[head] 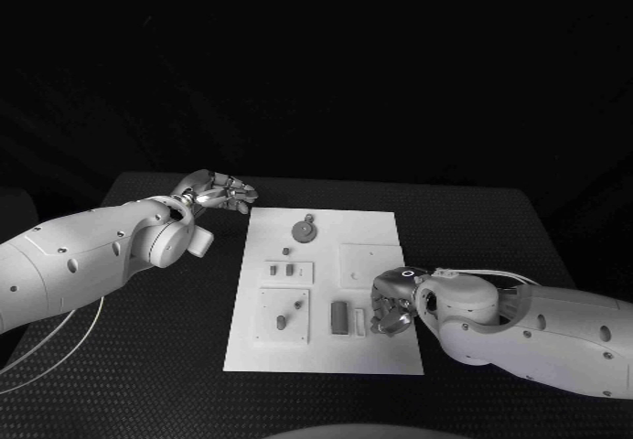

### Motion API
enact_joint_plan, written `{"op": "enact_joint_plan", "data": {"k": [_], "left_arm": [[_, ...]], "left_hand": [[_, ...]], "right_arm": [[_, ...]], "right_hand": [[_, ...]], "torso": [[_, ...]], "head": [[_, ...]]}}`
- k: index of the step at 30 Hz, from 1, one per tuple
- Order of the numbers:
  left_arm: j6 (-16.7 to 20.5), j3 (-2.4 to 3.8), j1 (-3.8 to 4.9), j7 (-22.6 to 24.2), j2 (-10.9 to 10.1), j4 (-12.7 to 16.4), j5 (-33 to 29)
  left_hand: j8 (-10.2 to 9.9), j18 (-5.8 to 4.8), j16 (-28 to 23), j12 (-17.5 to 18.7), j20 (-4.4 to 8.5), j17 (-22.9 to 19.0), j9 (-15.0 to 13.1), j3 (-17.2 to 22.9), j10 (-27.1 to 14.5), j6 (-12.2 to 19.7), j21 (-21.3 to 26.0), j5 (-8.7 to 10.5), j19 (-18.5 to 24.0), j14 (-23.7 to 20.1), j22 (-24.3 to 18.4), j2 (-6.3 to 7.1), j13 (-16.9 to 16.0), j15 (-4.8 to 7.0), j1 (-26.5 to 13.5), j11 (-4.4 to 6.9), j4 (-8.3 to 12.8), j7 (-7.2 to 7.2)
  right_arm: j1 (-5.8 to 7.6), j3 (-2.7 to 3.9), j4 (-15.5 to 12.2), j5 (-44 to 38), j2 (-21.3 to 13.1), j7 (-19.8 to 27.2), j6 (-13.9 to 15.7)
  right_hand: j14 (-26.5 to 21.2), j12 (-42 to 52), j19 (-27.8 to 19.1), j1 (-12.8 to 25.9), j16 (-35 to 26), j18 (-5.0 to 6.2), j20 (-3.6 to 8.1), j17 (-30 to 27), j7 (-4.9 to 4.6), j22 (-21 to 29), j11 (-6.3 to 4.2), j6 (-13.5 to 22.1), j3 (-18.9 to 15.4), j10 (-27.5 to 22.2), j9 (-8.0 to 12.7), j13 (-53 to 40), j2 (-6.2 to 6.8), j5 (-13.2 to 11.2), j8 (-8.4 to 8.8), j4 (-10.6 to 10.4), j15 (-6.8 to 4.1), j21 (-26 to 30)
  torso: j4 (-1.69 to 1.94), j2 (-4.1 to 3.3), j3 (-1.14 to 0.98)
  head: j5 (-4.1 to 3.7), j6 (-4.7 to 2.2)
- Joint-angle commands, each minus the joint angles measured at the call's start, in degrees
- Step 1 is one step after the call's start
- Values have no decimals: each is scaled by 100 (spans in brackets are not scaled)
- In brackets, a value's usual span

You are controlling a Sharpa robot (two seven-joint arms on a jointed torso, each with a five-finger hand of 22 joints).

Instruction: Assemble the parts on the task board

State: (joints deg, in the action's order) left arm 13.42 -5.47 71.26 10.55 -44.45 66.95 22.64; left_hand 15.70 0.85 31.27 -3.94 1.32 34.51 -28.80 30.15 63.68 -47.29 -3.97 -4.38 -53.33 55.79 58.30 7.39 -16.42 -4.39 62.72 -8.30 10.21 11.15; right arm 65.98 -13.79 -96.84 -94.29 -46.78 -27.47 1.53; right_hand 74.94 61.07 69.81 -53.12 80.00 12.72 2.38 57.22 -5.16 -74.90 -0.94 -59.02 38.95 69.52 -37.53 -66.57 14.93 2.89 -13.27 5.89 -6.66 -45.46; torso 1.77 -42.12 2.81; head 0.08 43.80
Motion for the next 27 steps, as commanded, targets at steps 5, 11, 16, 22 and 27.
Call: {"op": "enact_joint_plan", "data": {"k": [5,11,16,22,27], "left_arm": [[-93,2,8,20,4,15,-22],[-108,1,8,16,0,15,-22],[-108,1,8,12,-6,15,-22],[-116,1,8,10,-10,14,-22],[-117,0,8,11,-8,9,-22]], "left_hand": [[36,-31,-30,-18,-8,12,4,2,-31,32,-6,26,-19,25,-7,-6,9,-4,-41,15,-23,5],[36,-31,-32,-18,-9,14,5,1,-32,33,-6,26,-19,25,-8,-7,9,-5,-41,15,-23,5],[36,-31,-34,-18,-9,16,5,0,-32,33,-6,27,-18,25,-8,-8,9,-5,-41,14,-24,5],[37,-32,-37,-17,-9,19,5,0,-32,34,-5,27,-18,25,-8,-7,10,-5,-40,14,-23,5],[37,-32,-39,-17,-9,22,6,-1,-33,34,-5,28,-17,25,-8,-8,10,-5,-39,14,-23,5]], "right_arm": [[-109,-43,42,-487,-14,-148,-381],[-143,-43,33,-520,-21,-193,-568],[-173,-43,6,-553,-52,-250,-742],[-188,-43,-19,-635,-92,-319,-780],[-190,-43,-29,-548,-97,-300,-842]], "right_hand": [[5,29,-26,-111,21,228,-5,0,11,-106,-38,-85,-13,9,6,17,-41,-16,19,82,-56,-23],[0,28,-29,-113,19,228,-15,-12,16,-106,-43,-104,-37,13,3,21,-44,-17,9,92,-59,-23],[7,28,-28,-112,24,228,-20,0,21,-105,-48,-118,-45,18,1,23,-57,-16,2,89,-62,-23],[10,28,-28,-121,27,228,-26,3,28,-104,-54,-138,-52,22,-1,25,-84,-17,-8,94,-66,-24],[14,29,-25,-87,30,228,-36,6,35,-103,-61,-157,-77,28,-2,27,-79,-17,-17,73,-72,-25]], "torso": [[-2,-4,3],[0,-2,3],[1,-2,3],[-3,0,8],[1,-2,4]], "head": [[15,8],[13,13],[16,27],[14,23],[13,15]]}}
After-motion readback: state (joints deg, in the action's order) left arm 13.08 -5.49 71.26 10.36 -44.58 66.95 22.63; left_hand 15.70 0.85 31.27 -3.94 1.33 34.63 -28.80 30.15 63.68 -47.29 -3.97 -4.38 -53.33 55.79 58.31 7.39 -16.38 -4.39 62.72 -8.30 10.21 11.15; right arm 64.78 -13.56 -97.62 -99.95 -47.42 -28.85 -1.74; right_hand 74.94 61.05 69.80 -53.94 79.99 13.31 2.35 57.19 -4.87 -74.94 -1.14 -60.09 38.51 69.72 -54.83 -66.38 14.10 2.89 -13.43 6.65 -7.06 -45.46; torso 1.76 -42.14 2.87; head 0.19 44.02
